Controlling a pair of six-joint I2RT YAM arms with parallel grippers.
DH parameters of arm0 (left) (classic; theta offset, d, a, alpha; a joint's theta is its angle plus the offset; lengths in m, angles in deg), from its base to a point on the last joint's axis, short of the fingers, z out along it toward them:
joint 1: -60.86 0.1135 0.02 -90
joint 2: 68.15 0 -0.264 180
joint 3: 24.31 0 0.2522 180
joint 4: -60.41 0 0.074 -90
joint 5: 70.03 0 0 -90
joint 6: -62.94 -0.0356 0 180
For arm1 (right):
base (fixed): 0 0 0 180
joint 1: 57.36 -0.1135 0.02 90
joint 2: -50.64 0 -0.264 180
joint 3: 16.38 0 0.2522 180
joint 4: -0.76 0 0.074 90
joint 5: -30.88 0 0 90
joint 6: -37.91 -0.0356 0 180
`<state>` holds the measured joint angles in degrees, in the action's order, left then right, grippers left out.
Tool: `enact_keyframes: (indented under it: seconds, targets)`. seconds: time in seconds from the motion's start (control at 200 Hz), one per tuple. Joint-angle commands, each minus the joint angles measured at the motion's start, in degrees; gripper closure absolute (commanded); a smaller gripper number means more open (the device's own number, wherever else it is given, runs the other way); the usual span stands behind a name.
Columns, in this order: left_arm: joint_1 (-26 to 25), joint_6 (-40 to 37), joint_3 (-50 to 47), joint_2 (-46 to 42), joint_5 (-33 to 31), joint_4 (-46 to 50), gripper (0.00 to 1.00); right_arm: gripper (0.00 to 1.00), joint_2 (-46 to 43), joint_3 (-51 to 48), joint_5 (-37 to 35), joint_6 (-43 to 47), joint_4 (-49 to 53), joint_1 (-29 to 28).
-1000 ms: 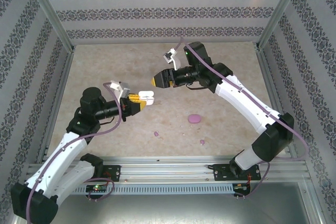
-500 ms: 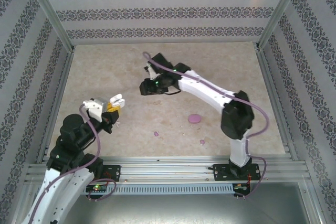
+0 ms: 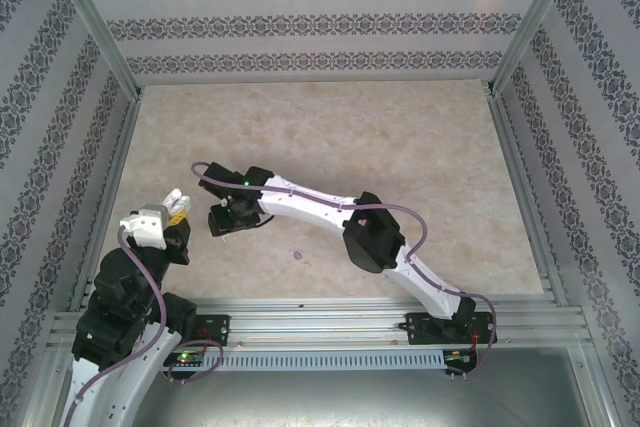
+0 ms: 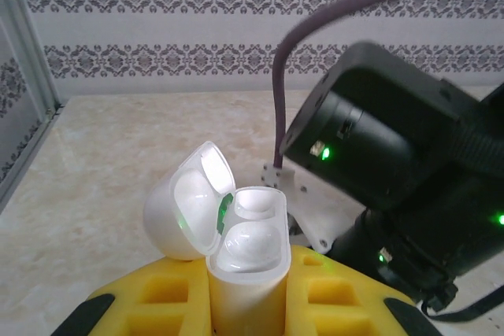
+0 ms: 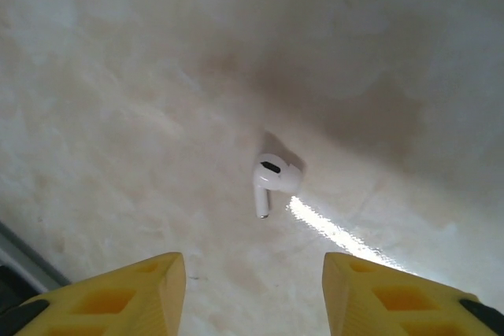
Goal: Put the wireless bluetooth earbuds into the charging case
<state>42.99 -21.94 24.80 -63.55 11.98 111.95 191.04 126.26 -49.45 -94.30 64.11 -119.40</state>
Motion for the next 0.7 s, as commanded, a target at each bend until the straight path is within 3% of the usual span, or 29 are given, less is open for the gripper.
enact_keyframes:
  seconds: [0.0,0.694]
  targets:
    - [0.42,1.02,1.64,-0.38,-2.01,2.98,1.0,0.48,2.09,2.09,-3.58,-3.25,2.94,0.1]
    - [0.51,3.49,-0.1,-0.55,0.22,2.94,1.0,0.46,8.69,10.14,-5.26,-2.59,5.49,-1.68]
